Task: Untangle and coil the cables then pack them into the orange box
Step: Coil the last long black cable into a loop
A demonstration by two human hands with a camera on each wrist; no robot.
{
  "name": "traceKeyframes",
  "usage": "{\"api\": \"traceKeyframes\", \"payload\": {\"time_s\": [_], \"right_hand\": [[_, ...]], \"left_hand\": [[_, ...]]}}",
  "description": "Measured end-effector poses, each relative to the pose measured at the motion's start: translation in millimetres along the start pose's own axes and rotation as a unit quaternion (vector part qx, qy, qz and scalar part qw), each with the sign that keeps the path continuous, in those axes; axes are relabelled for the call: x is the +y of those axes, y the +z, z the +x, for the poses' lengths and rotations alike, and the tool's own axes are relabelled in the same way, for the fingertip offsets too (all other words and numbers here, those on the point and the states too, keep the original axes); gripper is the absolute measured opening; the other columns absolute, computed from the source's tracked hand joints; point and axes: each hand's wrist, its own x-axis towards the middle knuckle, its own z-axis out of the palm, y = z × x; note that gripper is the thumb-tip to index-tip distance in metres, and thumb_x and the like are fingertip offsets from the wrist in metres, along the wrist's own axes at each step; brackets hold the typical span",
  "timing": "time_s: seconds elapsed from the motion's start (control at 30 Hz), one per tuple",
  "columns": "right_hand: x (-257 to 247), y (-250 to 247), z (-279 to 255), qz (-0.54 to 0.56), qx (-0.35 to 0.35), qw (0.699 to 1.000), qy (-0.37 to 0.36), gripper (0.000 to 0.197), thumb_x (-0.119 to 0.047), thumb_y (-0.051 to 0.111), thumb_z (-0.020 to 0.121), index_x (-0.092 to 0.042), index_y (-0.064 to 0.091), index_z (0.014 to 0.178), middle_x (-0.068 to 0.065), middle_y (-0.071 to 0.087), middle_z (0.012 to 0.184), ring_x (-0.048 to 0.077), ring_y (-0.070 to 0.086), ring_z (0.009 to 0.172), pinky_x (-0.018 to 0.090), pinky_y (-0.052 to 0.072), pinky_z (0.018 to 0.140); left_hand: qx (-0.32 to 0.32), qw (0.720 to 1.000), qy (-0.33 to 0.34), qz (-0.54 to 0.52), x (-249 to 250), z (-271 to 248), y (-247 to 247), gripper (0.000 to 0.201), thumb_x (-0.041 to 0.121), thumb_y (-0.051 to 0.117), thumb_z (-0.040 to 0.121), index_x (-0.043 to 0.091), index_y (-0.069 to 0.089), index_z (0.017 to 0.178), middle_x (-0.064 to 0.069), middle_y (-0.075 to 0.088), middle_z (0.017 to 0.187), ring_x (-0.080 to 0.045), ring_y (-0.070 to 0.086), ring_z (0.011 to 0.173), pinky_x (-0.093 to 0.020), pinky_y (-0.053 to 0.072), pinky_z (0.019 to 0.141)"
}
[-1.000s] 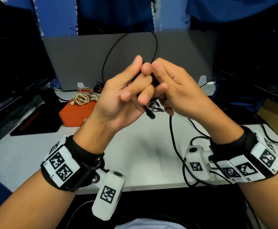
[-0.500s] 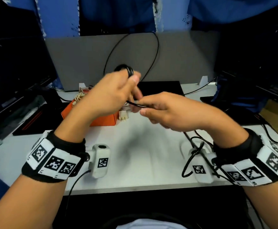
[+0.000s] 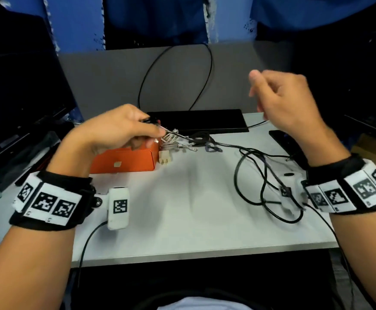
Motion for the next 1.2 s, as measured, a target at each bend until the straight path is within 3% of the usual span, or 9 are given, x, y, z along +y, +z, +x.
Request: {"api": "traceKeyframes", "payload": {"time_s": [0.3, 0.4, 0.5, 0.6, 0.7, 0.83, 1.03, 1.13, 1.2], "right_hand": [[-40, -34, -11, -0.057, -0.107, 0.993, 0.000, 0.046, -0.060, 0.045, 0.102, -0.023, 0.072, 0.096, -0.007, 0.074, 0.080, 0.016, 0.068, 0.084, 0.043, 0.054, 0.089], [-55, -14, -23, -0.024, -0.141, 0.988, -0.060, 0.044, -0.052, 0.047, 0.105, -0.024, 0.064, 0.134, -0.005, 0.069, 0.122, 0.014, 0.064, 0.114, 0.040, 0.048, 0.105], [-66, 14, -33, 0.016, -0.157, 0.981, -0.117, 0.056, -0.042, 0.040, 0.109, -0.021, 0.032, 0.161, -0.002, 0.047, 0.153, 0.009, 0.043, 0.140, 0.018, 0.029, 0.115], [-74, 26, -38, 0.074, -0.148, 0.974, -0.152, 0.046, -0.030, 0.040, 0.111, -0.019, 0.043, 0.155, -0.011, 0.060, 0.132, -0.001, 0.053, 0.122, 0.009, 0.033, 0.102], [-70, 22, -33, 0.090, -0.147, 0.975, -0.139, 0.023, -0.031, 0.051, 0.107, -0.022, 0.068, 0.119, -0.016, 0.063, 0.083, 0.000, 0.058, 0.078, 0.017, 0.043, 0.072], [-31, 23, -17, 0.029, -0.184, 0.982, -0.031, 0.022, -0.037, 0.063, 0.100, -0.020, 0.071, 0.089, -0.009, 0.052, 0.062, 0.005, 0.045, 0.060, 0.027, 0.036, 0.062], [6, 9, -5, -0.121, -0.361, 0.924, 0.033, 0.017, -0.044, 0.081, 0.084, -0.032, 0.071, 0.088, -0.010, 0.056, 0.068, 0.005, 0.049, 0.061, 0.030, 0.038, 0.061], [35, 0, -1, -0.180, -0.383, 0.904, 0.059, 0.014, -0.029, 0.083, 0.085, -0.030, 0.071, 0.093, -0.005, 0.063, 0.083, 0.014, 0.057, 0.074, 0.027, 0.043, 0.066], [55, -6, 2, -0.214, -0.389, 0.891, 0.092, 0.011, -0.023, 0.082, 0.086, -0.029, 0.073, 0.087, -0.006, 0.065, 0.085, 0.018, 0.061, 0.081, 0.032, 0.048, 0.075]], "left_hand": [[0.356, 0.934, -0.022, -0.021, 7, 17, 7, 0.040, 0.039, 0.063, 0.094, 0.013, 0.068, 0.063, -0.003, 0.055, 0.051, -0.014, 0.045, 0.044, -0.029, 0.039, 0.057], [0.300, 0.947, 0.038, -0.107, 21, 10, 19, 0.040, 0.035, 0.063, 0.096, 0.012, 0.066, 0.064, 0.002, 0.043, 0.044, -0.016, 0.036, 0.043, -0.029, 0.035, 0.054], [0.175, 0.965, 0.112, -0.158, 43, 1, 39, 0.039, 0.027, 0.059, 0.102, 0.007, 0.063, 0.068, 0.002, 0.035, 0.043, -0.015, 0.028, 0.044, -0.025, 0.028, 0.048], [0.113, 0.961, 0.158, -0.197, 51, -5, 47, 0.041, 0.022, 0.053, 0.105, 0.007, 0.059, 0.067, 0.003, 0.030, 0.041, -0.016, 0.028, 0.042, -0.021, 0.031, 0.048], [0.123, 0.927, 0.187, -0.301, 50, -9, 36, 0.041, 0.022, 0.047, 0.104, 0.013, 0.056, 0.065, 0.008, 0.026, 0.039, -0.011, 0.031, 0.035, -0.035, 0.027, 0.054], [0.183, 0.873, 0.227, -0.390, 40, -17, 1, 0.039, 0.027, 0.039, 0.106, 0.021, 0.053, 0.070, 0.011, 0.025, 0.041, -0.009, 0.019, 0.036, -0.025, 0.039, 0.058], [0.316, 0.794, 0.214, -0.472, 7, -10, -37, 0.030, 0.023, 0.045, 0.104, 0.020, 0.052, 0.075, 0.010, 0.027, 0.048, -0.008, 0.017, 0.040, -0.022, 0.035, 0.059], [0.374, 0.801, 0.181, -0.432, -35, -6, -65, 0.038, 0.001, 0.027, 0.105, 0.013, 0.045, 0.075, 0.003, 0.033, 0.058, -0.006, 0.033, 0.041, -0.015, 0.034, 0.049], [0.355, 0.798, 0.151, -0.463, -48, -12, -70, 0.021, 0.003, 0.045, 0.104, 0.002, 0.050, 0.084, -0.016, 0.040, 0.069, -0.013, 0.039, 0.049, -0.016, 0.039, 0.049]]}}
